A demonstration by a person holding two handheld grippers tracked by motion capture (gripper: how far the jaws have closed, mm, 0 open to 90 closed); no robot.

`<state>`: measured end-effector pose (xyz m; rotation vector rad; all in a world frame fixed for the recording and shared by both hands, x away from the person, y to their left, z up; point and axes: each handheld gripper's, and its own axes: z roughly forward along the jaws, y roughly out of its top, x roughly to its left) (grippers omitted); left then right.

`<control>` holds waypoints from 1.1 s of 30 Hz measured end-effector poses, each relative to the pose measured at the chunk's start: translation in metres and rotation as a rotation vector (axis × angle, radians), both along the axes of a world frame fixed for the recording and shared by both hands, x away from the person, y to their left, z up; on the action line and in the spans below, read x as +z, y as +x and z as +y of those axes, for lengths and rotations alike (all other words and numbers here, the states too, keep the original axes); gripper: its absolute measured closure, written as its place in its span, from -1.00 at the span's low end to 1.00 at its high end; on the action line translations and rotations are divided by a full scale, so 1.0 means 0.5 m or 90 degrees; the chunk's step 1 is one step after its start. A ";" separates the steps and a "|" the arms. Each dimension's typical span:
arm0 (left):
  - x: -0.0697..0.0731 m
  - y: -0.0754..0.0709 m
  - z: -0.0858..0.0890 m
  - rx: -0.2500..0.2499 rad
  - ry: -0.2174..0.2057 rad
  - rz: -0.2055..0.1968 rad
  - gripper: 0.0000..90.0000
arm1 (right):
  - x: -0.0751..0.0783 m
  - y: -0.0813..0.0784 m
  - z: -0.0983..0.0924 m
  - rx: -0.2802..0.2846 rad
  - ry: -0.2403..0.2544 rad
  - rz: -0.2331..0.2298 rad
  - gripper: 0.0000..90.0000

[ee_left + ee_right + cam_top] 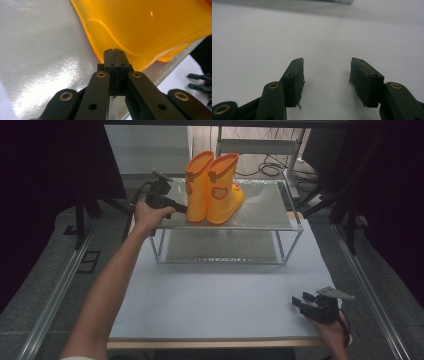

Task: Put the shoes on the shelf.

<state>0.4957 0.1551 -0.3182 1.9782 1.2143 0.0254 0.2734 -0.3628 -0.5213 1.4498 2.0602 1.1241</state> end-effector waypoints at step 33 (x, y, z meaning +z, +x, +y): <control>0.009 -0.013 -0.107 -0.067 -0.025 0.011 1.00 | 0.005 -0.001 0.002 -0.001 0.006 -0.006 -0.02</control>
